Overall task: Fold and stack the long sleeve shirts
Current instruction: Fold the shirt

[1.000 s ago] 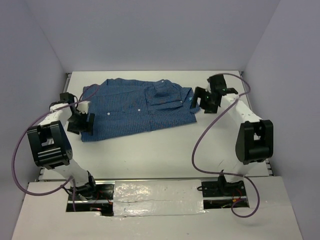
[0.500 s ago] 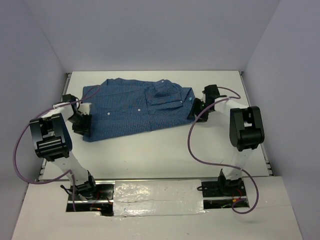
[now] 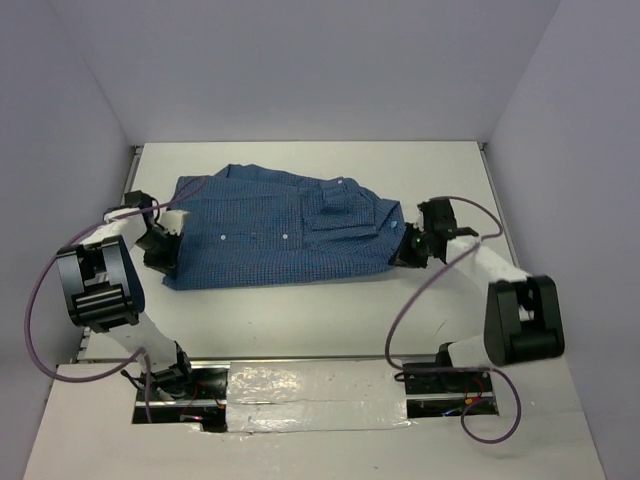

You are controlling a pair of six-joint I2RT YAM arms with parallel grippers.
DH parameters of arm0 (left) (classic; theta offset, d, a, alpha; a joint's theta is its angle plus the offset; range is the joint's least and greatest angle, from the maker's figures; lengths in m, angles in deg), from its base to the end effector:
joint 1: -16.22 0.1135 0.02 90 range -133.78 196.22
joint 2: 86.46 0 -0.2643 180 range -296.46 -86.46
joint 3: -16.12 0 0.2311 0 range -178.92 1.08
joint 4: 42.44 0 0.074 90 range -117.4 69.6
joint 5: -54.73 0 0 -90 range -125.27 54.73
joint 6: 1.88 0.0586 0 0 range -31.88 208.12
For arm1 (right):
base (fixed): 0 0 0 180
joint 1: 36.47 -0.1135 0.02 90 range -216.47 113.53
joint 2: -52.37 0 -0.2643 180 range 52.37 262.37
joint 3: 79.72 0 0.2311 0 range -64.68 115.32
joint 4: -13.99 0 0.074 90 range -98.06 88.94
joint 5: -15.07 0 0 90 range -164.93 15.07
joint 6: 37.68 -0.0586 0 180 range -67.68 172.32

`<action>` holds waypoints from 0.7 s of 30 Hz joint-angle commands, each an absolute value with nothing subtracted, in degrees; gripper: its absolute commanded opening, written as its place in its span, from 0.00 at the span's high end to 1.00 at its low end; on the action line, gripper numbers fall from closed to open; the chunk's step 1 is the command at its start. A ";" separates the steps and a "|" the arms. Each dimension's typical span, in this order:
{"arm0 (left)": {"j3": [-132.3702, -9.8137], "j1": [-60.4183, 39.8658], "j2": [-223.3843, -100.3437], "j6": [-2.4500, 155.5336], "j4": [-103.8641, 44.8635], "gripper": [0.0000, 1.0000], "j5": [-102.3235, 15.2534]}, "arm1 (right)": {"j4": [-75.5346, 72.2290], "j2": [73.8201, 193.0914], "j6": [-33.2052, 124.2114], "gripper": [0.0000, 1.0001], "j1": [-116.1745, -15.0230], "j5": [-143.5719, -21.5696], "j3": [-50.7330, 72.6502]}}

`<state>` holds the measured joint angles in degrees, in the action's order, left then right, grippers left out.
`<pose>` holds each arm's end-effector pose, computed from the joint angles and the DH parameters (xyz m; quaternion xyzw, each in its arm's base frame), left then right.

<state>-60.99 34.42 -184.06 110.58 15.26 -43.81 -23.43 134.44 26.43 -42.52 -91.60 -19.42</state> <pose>0.2862 0.0849 0.1654 0.0445 0.9910 -0.0338 0.1219 0.2616 0.0446 0.1778 0.1264 0.9463 0.2067 0.2142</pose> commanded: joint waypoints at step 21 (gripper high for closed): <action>-98.04 11.78 -182.15 108.17 33.95 0.44 -46.26 | -32.01 117.45 28.49 0.67 -48.16 -85.02 -11.25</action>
<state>-90.67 24.58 -178.84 111.76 30.08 -41.82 -34.99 109.89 23.22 -48.57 -82.20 -14.87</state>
